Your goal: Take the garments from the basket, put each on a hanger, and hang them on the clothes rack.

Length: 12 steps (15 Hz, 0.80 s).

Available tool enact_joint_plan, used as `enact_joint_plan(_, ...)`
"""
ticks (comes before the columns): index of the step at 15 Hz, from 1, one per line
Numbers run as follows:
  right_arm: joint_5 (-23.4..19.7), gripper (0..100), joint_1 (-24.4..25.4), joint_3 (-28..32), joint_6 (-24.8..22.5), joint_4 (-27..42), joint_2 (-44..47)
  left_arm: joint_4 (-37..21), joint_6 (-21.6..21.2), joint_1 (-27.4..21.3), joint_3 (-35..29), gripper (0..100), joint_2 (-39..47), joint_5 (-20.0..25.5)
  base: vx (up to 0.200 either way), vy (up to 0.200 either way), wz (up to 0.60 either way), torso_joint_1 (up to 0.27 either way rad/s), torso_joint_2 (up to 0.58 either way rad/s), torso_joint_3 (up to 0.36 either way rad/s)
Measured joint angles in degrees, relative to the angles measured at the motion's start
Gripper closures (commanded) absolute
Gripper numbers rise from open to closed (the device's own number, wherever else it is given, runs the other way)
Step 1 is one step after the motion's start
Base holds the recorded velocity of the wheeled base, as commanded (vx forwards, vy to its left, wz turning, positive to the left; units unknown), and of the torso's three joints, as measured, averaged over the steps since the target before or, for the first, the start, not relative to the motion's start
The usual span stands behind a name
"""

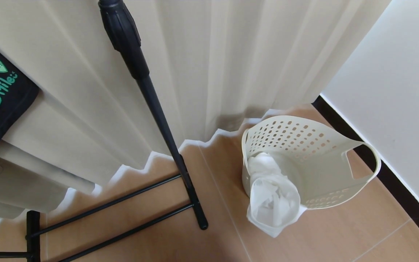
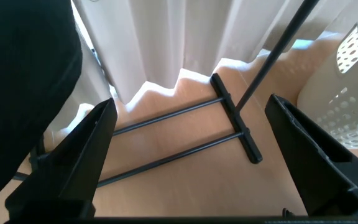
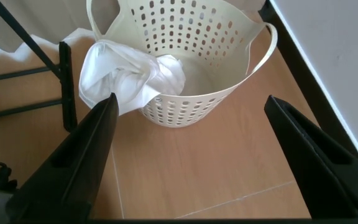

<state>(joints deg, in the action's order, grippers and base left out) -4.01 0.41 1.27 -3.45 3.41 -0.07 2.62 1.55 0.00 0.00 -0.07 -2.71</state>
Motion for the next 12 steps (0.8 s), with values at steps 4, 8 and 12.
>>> enact_joint_plan(4,-0.1,0,0.3,0.2,-0.4,0.3,1.5,0.0,0.0,0.0,0.0,0,0.0,0.0,0.0,0.0,0.0,0.004,0.0,-0.17)
enact_joint_plan(8,-0.1,0,4.9,0.3,-3.0,0.1,11.3,0.0,0.1,0.1,0.0,0,0.0,-0.1,0.0,0.0,0.0,0.001,0.0,-0.014)
enact_joint_plan(12,0.5,0,12.8,4.7,-11.0,-0.1,31.2,0.0,0.0,0.1,0.0,0,0.0,-0.1,0.0,0.0,0.0,0.0,0.0,0.0)
